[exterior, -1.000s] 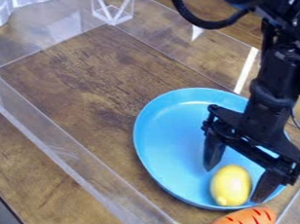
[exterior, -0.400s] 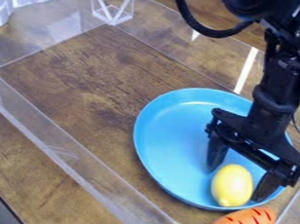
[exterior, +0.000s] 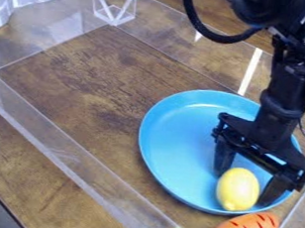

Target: Remove the lemon from the blue tray and put it on the table

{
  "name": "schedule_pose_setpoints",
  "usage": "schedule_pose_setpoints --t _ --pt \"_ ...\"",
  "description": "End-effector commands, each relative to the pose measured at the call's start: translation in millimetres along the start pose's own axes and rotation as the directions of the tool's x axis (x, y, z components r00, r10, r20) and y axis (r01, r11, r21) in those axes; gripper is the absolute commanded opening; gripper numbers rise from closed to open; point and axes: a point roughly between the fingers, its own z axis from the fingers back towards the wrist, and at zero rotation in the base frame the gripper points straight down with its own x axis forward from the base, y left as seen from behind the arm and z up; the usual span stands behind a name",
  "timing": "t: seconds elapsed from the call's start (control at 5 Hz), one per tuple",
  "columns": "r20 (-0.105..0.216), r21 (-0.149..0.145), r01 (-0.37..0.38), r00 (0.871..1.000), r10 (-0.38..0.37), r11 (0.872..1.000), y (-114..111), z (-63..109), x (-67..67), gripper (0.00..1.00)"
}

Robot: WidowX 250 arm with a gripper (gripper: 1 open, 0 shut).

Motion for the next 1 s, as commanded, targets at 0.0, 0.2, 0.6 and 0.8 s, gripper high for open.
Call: schedule_pose_setpoints --t 0.0,0.2,0.6,0.8 --pt "0.046 -0.013 0.041 0.998 -0.040 0.999 -17.5 10.9 5.9 1.00" --pt "0.046 -0.007 0.045 0.998 -0.045 0.999 -16.9 9.9 8.6 1.00" --pt "0.046 0.002 0.055 0.997 -0.055 0.998 -12.5 15.0 9.8 0.00" --pt "0.055 0.006 0.060 0.997 -0.061 0.998 -10.9 29.1 9.2 0.00"
